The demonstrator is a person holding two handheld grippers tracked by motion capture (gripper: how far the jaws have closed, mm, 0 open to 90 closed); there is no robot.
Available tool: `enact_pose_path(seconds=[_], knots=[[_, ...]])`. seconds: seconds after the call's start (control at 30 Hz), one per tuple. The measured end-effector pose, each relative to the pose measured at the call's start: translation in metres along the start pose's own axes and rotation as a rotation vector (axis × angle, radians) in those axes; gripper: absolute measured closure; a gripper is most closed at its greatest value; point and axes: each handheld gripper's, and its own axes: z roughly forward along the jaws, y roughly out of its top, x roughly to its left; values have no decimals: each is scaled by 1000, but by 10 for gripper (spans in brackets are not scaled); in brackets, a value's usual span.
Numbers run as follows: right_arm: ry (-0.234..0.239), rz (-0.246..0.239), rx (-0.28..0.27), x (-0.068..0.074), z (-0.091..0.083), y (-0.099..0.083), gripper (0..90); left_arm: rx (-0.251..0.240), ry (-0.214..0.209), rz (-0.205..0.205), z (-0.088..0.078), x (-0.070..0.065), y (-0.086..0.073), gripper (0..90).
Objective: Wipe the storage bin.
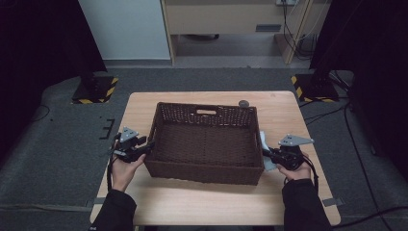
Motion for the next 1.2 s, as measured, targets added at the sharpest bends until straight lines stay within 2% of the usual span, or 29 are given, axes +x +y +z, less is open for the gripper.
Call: enact_pose_path(seconds=[0.07, 0.13, 0.2, 0.27, 0.3, 0.43, 0.5, 0.57, 0.67, 0.73, 0.83, 0.87, 0.9, 0.97, 1.0, 1.13, 1.2], knots=[[2, 2, 60, 0, 6, -7, 839, 8, -7, 9, 1, -1, 0, 620], [6, 7, 96, 0, 11, -12, 839, 7, -13, 1, 1, -1, -1, 636], [10, 33, 131, 1, 17, -18, 839, 2, -17, -11, 1, -1, -1, 647], [4, 27, 174, 3, 19, -24, 839, 5, -13, -11, 1, -2, -1, 659], [8, 43, 175, 4, 19, -26, 839, 9, -11, -6, 1, -1, -1, 664], [4, 30, 140, 6, 13, -24, 839, 14, -5, -9, 1, -2, -1, 674], [0, 30, 77, 5, 3, -17, 840, 13, -1, -10, 1, -3, -1, 678], [4, 32, -15, 7, -10, -9, 840, 17, 4, -8, 1, -3, 0, 680], [12, 8, -70, 9, -22, -4, 839, 18, 5, -9, 1, -3, 0, 681], [18, 2, -56, 10, -21, -6, 839, 18, 6, -8, 1, -3, 0, 681], [23, -3, 10, 10, -12, -13, 839, 18, 11, -13, 1, -3, 0, 682], [34, -2, 51, 10, -5, -17, 839, 19, 13, -12, 1, -3, 0, 682], [34, -2, 51, 10, -5, -17, 839, 17, 14, -14, 2, -3, 0, 682], [35, -7, 89, 9, 2, -21, 839, 17, 17, -16, 2, -3, 1, 682], [43, 19, 122, 8, 7, -26, 839, 21, 17, -12, 2, -2, 1, 681], [38, 18, 151, 8, 11, -31, 839, 15, 12, -14, 3, -1, 1, 679], [27, 10, 126, 9, 6, -27, 839, 9, 8, -21, 3, -1, 0, 674]])
